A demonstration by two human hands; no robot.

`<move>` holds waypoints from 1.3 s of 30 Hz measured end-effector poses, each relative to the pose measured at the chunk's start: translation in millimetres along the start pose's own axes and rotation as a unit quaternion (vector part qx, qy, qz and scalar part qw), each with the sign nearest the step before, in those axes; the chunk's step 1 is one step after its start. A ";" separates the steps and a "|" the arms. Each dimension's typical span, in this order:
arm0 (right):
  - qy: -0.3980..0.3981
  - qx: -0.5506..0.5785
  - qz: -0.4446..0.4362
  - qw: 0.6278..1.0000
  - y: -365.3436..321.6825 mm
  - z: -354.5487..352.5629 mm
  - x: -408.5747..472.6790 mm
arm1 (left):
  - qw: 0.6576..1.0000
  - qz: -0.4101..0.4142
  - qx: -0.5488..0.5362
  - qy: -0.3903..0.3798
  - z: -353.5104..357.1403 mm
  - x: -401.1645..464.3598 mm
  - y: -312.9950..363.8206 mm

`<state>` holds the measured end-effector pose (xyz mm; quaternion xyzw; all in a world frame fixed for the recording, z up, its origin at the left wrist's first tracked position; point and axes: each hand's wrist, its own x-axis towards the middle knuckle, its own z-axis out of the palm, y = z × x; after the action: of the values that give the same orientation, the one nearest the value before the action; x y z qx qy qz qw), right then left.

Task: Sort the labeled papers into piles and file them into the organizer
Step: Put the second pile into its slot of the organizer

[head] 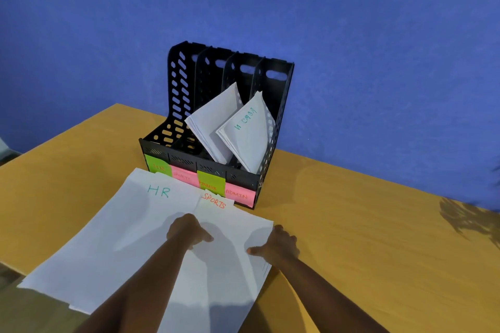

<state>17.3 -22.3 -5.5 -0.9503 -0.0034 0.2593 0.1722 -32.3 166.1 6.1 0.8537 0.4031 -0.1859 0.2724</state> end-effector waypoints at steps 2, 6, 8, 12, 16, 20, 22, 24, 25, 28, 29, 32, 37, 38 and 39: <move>-0.011 0.052 -0.003 0.999 -2.0 3.4 0.2 | 1.000 0.002 0.003 -0.010 -2.6 -2.3 1.1; -0.014 0.268 0.012 0.963 -3.2 5.1 2.3 | 0.998 0.002 -0.061 -0.016 -2.4 2.0 1.1; -0.021 0.316 0.018 0.949 -1.9 5.7 2.7 | 0.990 0.001 -0.142 -0.016 0.2 5.3 1.3; -0.003 0.302 -0.004 0.953 8.5 -12.5 7.3 | 0.962 0.018 -0.268 0.044 3.6 7.2 0.8; 0.036 0.253 -0.058 0.965 28.2 -54.5 9.2 | 0.952 0.052 -0.271 0.131 0.9 10.1 -2.7; 0.049 0.283 -0.151 0.946 46.7 -96.9 0.6 | 0.930 0.103 -0.337 0.104 0.0 7.4 2.4; 0.039 0.313 -0.193 0.929 52.3 -117.6 -9.8 | 0.900 0.173 -0.397 0.056 -3.1 -2.5 11.3; 0.034 0.340 -0.222 0.913 55.5 -133.9 -18.3 | 0.870 0.219 -0.440 -0.023 -6.6 -15.8 22.0; 0.033 0.354 -0.228 0.907 57.0 -139.1 -19.9 | 0.852 0.227 -0.467 -0.068 -8.6 -22.9 27.7; 0.058 0.406 -0.235 0.881 62.0 -146.8 -18.7 | 0.767 0.192 -0.568 -0.226 -12.4 -35.3 42.6; 0.068 0.425 -0.233 0.872 63.1 -147.3 -16.8 | 0.749 0.184 -0.581 -0.259 -10.9 -34.0 45.8; 0.104 0.486 -0.216 0.841 69.1 -147.4 -13.1 | 0.748 0.215 -0.554 -0.297 -10.0 -40.2 52.0; 0.133 0.545 -0.222 0.797 81.2 -139.9 -6.6 | 0.823 0.250 -0.478 -0.179 -0.8 -35.2 58.1; 0.123 0.546 -0.219 0.799 83.2 -135.4 -4.4 | 0.812 0.251 -0.503 -0.158 -0.4 -36.2 61.4; 0.108 0.537 -0.208 0.810 85.3 -130.0 -3.2 | 0.793 0.252 -0.536 -0.143 -0.3 -36.8 65.2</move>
<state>71.7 -145.3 72.8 -0.7046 -0.0423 0.0736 0.7045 -3.0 110.3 46.7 0.6057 0.1649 0.0152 0.7782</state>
